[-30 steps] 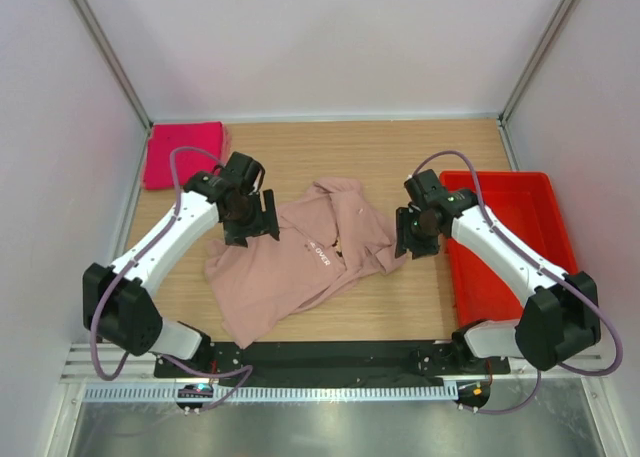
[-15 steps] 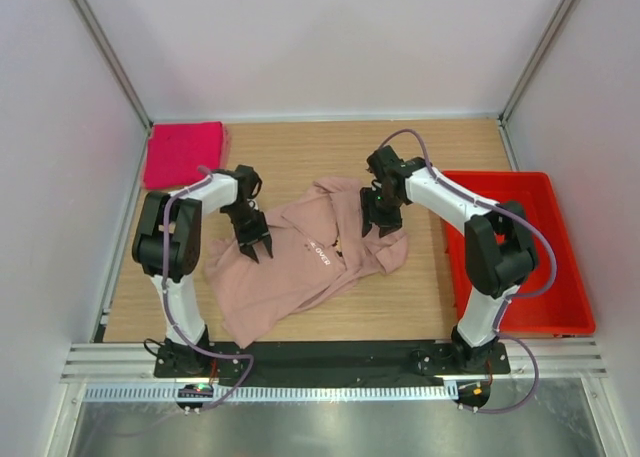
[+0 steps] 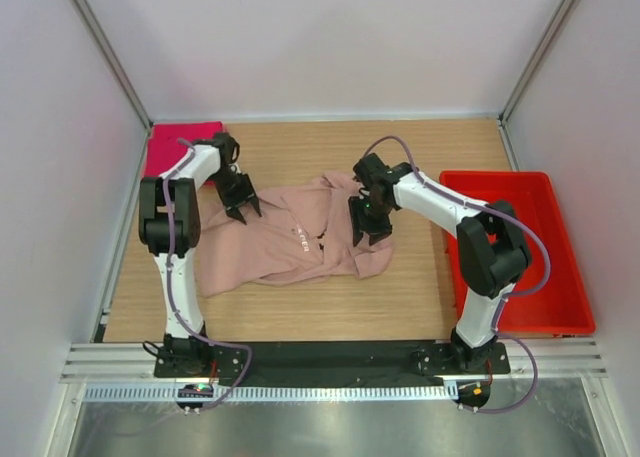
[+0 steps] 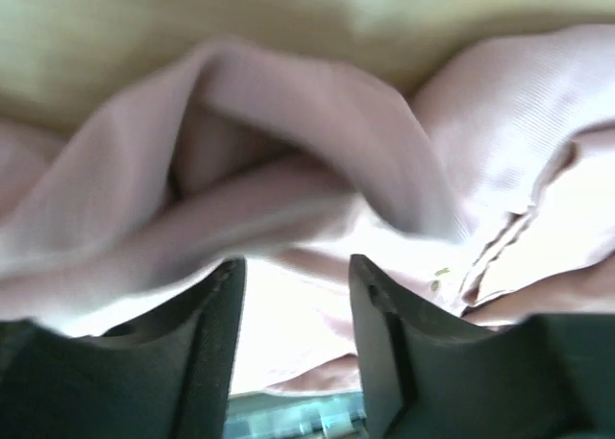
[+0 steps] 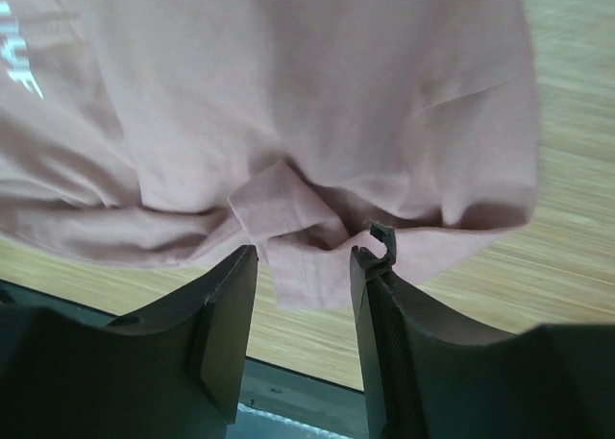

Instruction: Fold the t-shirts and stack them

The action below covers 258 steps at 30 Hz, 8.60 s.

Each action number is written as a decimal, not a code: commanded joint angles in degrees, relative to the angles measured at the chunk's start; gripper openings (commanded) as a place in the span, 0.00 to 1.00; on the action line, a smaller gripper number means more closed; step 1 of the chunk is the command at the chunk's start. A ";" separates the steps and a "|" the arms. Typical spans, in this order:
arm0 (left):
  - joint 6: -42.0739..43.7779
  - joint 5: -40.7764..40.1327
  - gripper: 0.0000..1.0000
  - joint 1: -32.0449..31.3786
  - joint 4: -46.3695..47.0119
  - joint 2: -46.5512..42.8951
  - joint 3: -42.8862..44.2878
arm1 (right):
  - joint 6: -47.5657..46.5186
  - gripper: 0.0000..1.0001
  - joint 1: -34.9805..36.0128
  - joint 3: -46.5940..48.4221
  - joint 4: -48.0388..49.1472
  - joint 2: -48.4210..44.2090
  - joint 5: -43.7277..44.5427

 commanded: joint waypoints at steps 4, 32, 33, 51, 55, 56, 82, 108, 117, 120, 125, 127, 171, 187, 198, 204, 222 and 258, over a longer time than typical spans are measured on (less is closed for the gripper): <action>3.97 -3.53 0.58 -2.65 3.13 -9.50 0.20 | 0.41 0.52 4.71 -1.36 0.43 0.78 2.45; -16.86 -5.65 0.59 -9.07 -0.56 -63.31 -46.39 | 13.06 0.04 3.57 -28.34 -5.11 -36.12 19.41; -18.34 -5.73 0.59 -9.07 -0.56 -63.14 -47.01 | 14.11 0.04 2.88 -27.91 -5.10 -36.57 19.41; -23.45 -21.80 0.54 -7.66 -1.26 -56.79 -52.64 | 11.23 0.05 1.46 -25.26 -0.80 -35.25 12.20; -23.98 -22.87 0.56 -7.40 0.22 -56.90 -53.34 | 11.05 0.05 1.46 -25.18 -0.62 -35.25 11.68; -24.24 -22.35 0.56 -7.40 1.10 -56.38 -53.86 | 10.96 0.05 1.29 -25.18 -0.53 -35.25 11.42; -24.15 -21.89 0.00 -7.31 -9.43 -70.77 -44.39 | 8.15 0.03 0.67 -22.37 -5.54 -37.97 13.70; -5.61 -22.43 0.63 0.34 -3.03 -32.42 -15.26 | 3.05 0.05 -2.49 -11.55 0.26 -21.19 12.29; -7.28 -18.48 0.33 0.34 1.98 -43.80 -34.08 | 2.44 0.06 -2.49 -13.84 -0.01 -23.39 12.29; -6.93 -18.39 0.27 0.51 4.09 -41.00 -34.62 | 2.52 0.06 -2.49 -14.80 0.26 -23.91 11.77; -4.91 -19.88 0.23 0.42 6.56 -34.68 -31.81 | 2.52 0.06 -2.58 -15.77 0.35 -24.44 11.59; -4.56 -20.23 0.23 0.42 7.17 -33.35 -30.76 | 2.52 0.06 -2.49 -16.30 0.34 -24.88 11.68; -12.71 -13.14 0.00 0.42 -1.96 -54.42 -41.97 | 2.87 0.06 -2.58 -20.96 -0.18 -27.60 10.10; -20.73 -7.57 0.00 -2.04 4.18 -61.91 -59.76 | 2.44 0.06 -2.49 -23.51 1.05 -28.14 9.22; -24.24 -10.03 0.44 -2.21 4.88 -63.84 -62.22 | 0.68 0.06 -2.49 -23.42 1.23 -27.08 7.11; -26.09 -10.74 0.48 -2.21 7.17 -62.79 -63.54 | 0.15 0.06 -2.49 -23.77 1.49 -26.91 6.84; -27.15 -8.10 0.00 -2.30 12.90 -58.47 -64.95 | 2.26 0.07 -2.49 -24.47 1.40 -26.64 5.44; -17.39 -9.42 0.00 -2.30 -3.02 -71.05 -47.10 | 6.21 0.35 -2.58 -23.07 -3.08 -20.31 4.65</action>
